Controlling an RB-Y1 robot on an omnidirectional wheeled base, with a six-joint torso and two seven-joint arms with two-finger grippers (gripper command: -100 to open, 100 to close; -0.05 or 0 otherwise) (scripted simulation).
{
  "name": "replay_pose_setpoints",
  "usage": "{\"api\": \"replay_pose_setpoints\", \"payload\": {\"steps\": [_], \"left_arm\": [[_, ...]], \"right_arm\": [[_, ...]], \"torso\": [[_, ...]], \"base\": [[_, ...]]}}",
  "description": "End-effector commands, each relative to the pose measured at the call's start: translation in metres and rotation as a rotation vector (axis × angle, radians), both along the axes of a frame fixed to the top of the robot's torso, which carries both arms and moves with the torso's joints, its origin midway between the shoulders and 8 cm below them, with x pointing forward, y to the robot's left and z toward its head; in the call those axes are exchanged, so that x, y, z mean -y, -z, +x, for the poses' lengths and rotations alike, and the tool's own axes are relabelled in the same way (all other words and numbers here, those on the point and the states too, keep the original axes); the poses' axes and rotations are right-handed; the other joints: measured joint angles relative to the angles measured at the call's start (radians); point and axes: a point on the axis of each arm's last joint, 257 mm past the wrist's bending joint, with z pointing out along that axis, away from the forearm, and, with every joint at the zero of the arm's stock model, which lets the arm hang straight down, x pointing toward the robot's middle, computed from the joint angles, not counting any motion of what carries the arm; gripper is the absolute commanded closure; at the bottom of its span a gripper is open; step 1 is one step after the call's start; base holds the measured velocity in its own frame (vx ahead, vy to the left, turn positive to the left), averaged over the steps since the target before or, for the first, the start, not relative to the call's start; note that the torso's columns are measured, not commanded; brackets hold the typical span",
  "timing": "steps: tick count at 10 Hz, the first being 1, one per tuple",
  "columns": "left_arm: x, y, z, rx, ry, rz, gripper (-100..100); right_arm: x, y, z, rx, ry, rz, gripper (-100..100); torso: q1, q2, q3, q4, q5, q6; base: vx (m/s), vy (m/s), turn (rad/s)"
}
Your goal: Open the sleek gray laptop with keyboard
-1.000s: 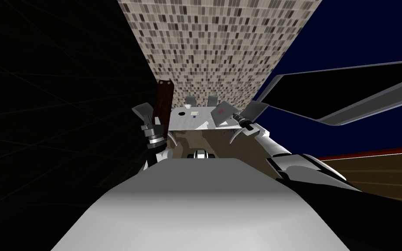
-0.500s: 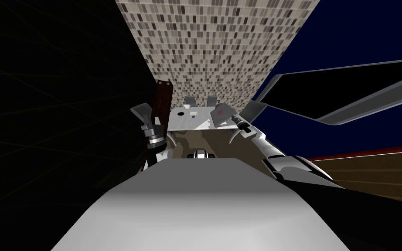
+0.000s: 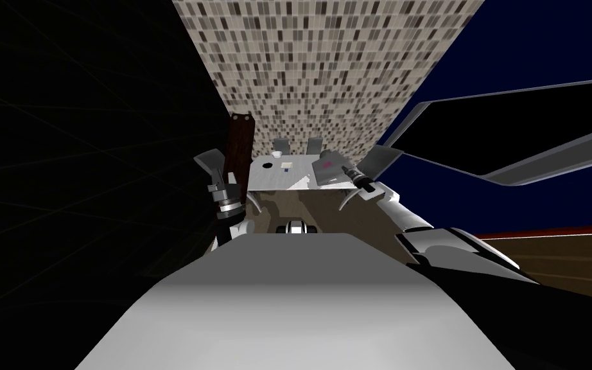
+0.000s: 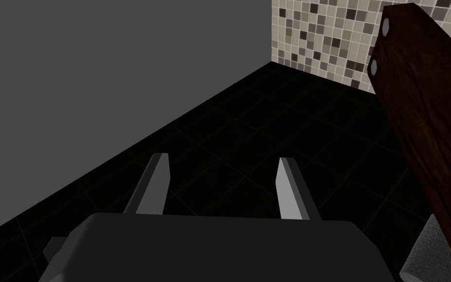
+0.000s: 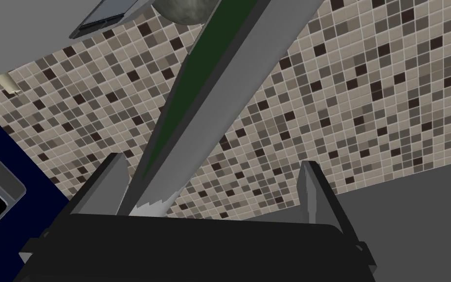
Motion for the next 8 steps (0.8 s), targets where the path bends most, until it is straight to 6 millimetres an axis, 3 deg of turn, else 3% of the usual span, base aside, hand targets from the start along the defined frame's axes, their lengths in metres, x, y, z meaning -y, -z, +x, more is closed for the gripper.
{"api": "replay_pose_setpoints", "payload": {"steps": [1,2,3,8], "left_arm": [[0.000,0.000,0.000,0.000,0.000,0.000,0],[0.000,0.000,0.000,0.000,0.000,0.000,0],[0.000,0.000,0.000,0.000,0.000,0.000,0],[0.000,0.000,0.000,0.000,0.000,0.000,0]], "right_arm": [[0.008,-0.024,0.003,0.003,0.014,0.000,-100],[0.004,-0.017,0.003,0.001,0.008,-0.001,-100],[0.005,-0.018,0.003,0.000,0.011,0.001,0],[0.004,-0.014,0.002,-0.006,0.012,0.003,0]], "torso": [[0.000,0.000,0.000,0.000,0.000,0.001],[0.000,-0.001,0.000,0.000,0.000,0.000],[-0.001,-0.003,-0.002,-0.002,-0.001,0.001],[-0.001,-0.003,-0.002,-0.002,-0.002,0.000]], "base": [[-0.033,0.007,0.032],[-0.014,0.000,0.009],[0.000,0.000,0.000],[0.000,0.000,0.000]]}}
